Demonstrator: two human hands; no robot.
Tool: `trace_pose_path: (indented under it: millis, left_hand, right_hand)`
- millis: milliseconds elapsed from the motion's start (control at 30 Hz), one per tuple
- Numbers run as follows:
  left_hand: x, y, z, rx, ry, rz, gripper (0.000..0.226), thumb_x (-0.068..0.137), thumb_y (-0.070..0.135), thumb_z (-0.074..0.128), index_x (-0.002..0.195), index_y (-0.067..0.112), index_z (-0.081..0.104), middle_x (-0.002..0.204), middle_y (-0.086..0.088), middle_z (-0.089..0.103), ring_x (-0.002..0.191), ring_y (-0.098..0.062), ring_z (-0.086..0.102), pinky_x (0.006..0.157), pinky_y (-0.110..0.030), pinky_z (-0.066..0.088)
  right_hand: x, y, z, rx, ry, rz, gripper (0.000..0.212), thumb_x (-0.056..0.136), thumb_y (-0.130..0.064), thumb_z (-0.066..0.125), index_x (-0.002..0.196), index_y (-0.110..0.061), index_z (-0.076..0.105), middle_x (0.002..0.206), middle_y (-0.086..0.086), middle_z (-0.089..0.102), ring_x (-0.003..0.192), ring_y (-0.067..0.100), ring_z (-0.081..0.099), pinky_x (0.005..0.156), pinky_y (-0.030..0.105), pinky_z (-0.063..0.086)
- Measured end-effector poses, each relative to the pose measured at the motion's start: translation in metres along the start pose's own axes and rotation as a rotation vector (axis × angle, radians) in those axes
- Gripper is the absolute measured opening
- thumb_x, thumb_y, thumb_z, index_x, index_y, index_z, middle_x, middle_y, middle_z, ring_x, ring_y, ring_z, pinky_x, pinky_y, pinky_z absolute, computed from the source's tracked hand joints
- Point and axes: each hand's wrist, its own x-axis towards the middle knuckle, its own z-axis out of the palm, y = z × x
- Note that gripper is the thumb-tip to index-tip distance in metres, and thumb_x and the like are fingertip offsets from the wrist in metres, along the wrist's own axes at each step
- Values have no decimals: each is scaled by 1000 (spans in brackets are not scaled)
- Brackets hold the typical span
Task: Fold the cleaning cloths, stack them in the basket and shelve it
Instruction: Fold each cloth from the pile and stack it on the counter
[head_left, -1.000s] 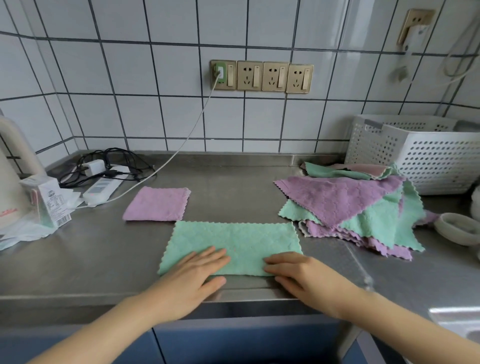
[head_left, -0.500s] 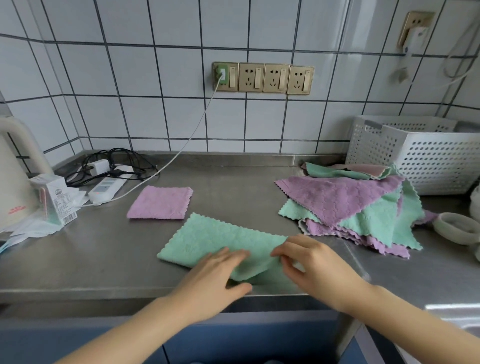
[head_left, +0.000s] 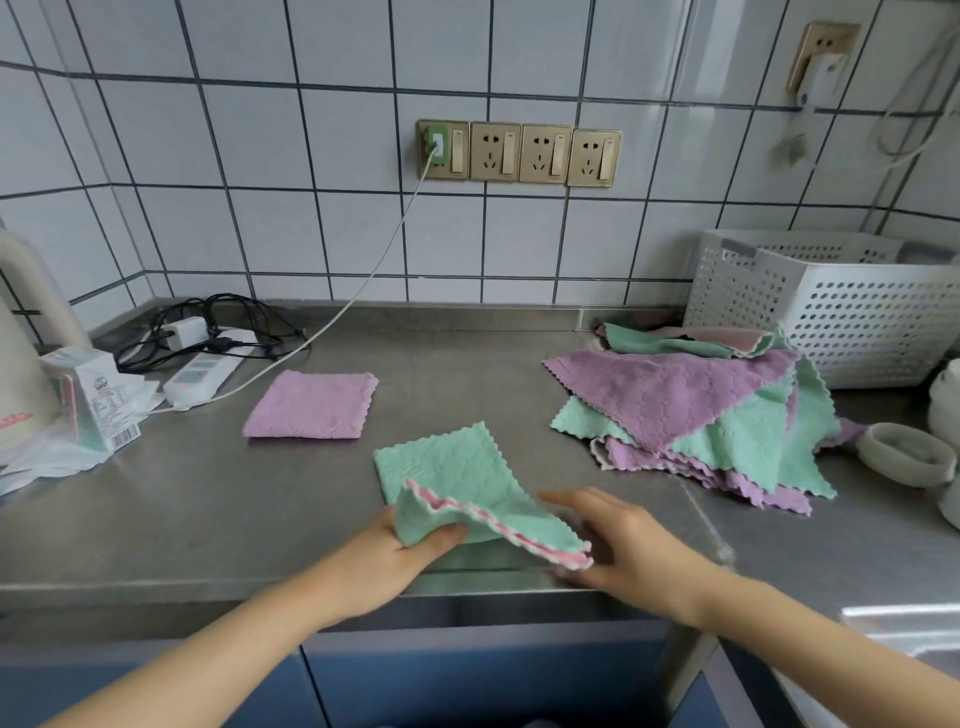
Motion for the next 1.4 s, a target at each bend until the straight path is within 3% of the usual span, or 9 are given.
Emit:
trace_pose_path:
  millis: [100, 233, 333, 533, 633, 867, 1133, 1300, 1400]
  left_hand:
    - [-4, -2, -10, 4, -97, -12, 44, 93, 29, 56, 95, 73, 54, 105, 52, 52, 106, 25, 46, 92, -2, 31]
    - [-11, -31, -13, 230, -159, 82, 76, 85, -13, 49, 129, 49, 48, 134, 41, 39, 134, 12, 29, 116, -22, 19]
    - [-20, -46, -17, 187, -55, 30, 92, 73, -28, 43, 124, 48, 52, 134, 32, 44, 130, 14, 33, 114, -19, 24]
    - [-20, -39, -23, -40, 198, -116, 51, 75, -4, 70, 80, 47, 73, 87, 21, 73, 83, 3, 67, 79, -18, 52]
    - [-2, -28, -30, -247, 288, -297, 18, 81, 16, 73, 64, 19, 68, 61, 5, 65, 55, -6, 57, 58, -22, 46]
    - [34, -46, -23, -348, 353, -679, 21, 84, 23, 69, 78, 7, 58, 69, -7, 44, 61, -15, 49, 45, -21, 49]
    - [37, -58, -18, -66, 427, -599, 16, 80, 33, 64, 77, 21, 54, 66, -5, 60, 68, -32, 64, 66, -48, 57]
    - [41, -57, -15, 85, 442, -560, 31, 78, 30, 61, 103, 28, 43, 64, -1, 55, 68, -27, 59, 63, -41, 53]
    - [44, -54, -15, 368, 391, -428, 44, 82, 25, 57, 122, 30, 38, 94, 1, 58, 89, -28, 57, 73, -40, 49]
  right_hand:
    - [9, -11, 16, 129, 73, -161, 43, 84, -19, 68, 126, -23, 60, 130, -15, 57, 128, -3, 44, 103, 16, 38]
    - [8, -18, 19, 105, 80, -248, 23, 90, -19, 63, 112, -17, 70, 116, -8, 69, 117, -1, 56, 92, 23, 50]
    - [7, -27, 19, 178, 14, -194, 21, 93, -23, 61, 110, -19, 71, 108, -14, 71, 100, -7, 63, 83, 18, 52]
    - [28, -38, 8, 504, -35, 81, 27, 81, 9, 58, 79, -13, 75, 75, -2, 72, 73, 0, 62, 66, 24, 53]
    - [54, -40, 8, 644, 95, 294, 32, 86, 3, 57, 59, -12, 62, 53, -7, 56, 54, 5, 51, 52, 18, 47]
    - [113, -14, 38, 366, 148, 676, 39, 90, -26, 58, 58, -12, 39, 54, 3, 39, 51, 18, 38, 44, 22, 35]
    - [121, -25, 44, 109, 155, 637, 38, 97, -23, 44, 62, -15, 31, 62, 1, 40, 70, 25, 43, 50, 30, 26]
    - [121, -26, 46, 55, 169, 622, 30, 94, -17, 42, 66, -14, 33, 67, 1, 42, 63, 21, 42, 48, 29, 27]
    - [120, -29, 47, 110, 214, 632, 9, 94, -13, 39, 88, -7, 41, 81, 10, 51, 62, 21, 44, 47, 28, 30]
